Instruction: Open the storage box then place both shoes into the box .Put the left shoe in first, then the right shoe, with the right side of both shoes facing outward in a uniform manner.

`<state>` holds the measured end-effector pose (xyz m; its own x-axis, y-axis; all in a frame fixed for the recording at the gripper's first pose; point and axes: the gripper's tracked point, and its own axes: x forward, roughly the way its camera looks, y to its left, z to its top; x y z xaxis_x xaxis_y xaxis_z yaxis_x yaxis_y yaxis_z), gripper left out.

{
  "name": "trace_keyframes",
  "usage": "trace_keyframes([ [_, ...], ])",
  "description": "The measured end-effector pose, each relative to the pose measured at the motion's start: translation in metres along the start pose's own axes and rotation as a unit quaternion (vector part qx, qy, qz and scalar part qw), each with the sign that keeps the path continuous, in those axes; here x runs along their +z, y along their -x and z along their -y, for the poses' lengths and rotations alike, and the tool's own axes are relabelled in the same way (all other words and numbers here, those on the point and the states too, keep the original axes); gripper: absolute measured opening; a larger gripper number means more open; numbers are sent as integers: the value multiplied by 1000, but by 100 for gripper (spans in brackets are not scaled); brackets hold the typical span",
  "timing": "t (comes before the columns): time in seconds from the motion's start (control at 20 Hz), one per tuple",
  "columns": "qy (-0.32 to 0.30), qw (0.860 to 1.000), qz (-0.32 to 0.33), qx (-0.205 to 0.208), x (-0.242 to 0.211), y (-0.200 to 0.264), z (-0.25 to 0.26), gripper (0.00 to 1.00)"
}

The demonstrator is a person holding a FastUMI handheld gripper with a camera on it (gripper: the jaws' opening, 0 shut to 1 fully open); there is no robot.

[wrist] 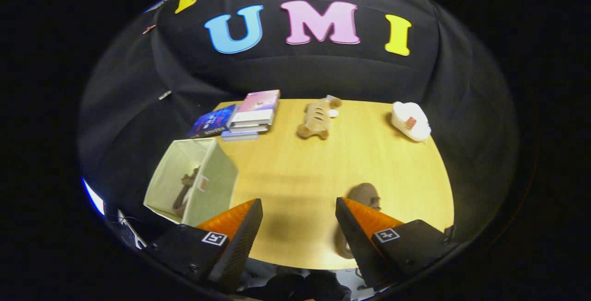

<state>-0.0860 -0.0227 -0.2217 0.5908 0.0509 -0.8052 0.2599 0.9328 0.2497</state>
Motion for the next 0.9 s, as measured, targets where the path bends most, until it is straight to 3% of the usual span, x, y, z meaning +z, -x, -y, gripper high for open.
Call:
trace_keyframes([
  [0.3,-2,996,-58,-65,-61,-18,96,99],
  [0.75,-90,987,-125,-44,-120,-75,121,99],
  [0.9,-76,986,-137,-54,-128,-98,130,93],
])
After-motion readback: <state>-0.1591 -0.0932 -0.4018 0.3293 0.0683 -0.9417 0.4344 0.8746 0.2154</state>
